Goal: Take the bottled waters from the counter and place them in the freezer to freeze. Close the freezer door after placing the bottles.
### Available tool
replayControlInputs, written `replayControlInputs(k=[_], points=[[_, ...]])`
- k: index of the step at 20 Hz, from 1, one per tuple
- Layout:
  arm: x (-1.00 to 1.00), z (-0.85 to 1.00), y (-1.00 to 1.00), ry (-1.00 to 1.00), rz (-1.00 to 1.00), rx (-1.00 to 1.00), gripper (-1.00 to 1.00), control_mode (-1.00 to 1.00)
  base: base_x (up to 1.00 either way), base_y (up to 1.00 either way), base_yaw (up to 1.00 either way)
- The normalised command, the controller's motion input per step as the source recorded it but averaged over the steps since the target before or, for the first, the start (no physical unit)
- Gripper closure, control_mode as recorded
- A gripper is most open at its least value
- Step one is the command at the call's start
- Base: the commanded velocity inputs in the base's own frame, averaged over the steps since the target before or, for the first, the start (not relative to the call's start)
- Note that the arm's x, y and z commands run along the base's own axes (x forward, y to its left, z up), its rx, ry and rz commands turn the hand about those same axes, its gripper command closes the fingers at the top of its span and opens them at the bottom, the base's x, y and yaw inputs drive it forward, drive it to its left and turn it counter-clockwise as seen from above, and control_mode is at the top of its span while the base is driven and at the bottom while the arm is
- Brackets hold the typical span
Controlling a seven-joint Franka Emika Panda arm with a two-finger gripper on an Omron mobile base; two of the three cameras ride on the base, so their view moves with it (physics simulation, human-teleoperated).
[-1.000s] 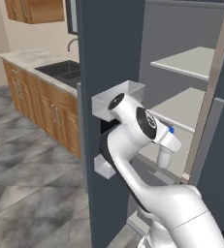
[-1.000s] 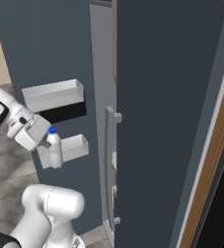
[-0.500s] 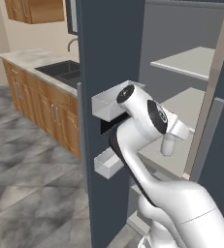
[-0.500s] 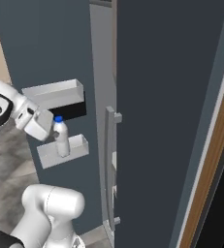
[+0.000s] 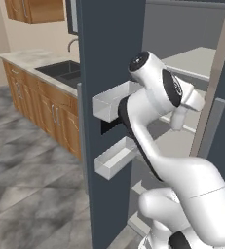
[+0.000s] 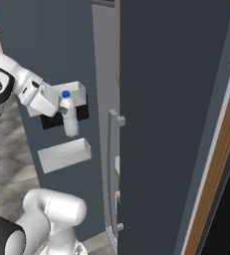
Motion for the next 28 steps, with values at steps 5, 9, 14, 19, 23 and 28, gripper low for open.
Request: replayControlInputs(k=[5, 9, 14, 19, 23, 28], points=[[0.31, 0.69, -0.03, -0.01, 0.01, 0.08, 1.0, -1.0, 0.0, 0.0, 0.0], [0.33, 0.33, -0.28, -0.04, 0.12, 0.07, 1.0, -1.0, 0.0, 0.0, 0.0], [0.38, 0.01, -0.21, -0.17, 0.14, 0.0, 1.0, -1.0, 0.0, 0.0, 0.0], [0.24, 0.01, -0.24, -0.24, 0.15, -0.05, 1.0, -1.0, 0.0, 0.0, 0.0], [0.2, 0.23, -0.05, -0.12, 0.1, -0.16, 1.0, -1.0, 0.0, 0.0, 0.0], [0.3, 0.49, -0.02, 0.1, 0.02, -0.19, 1.0, -1.0, 0.0, 0.0, 0.0]])
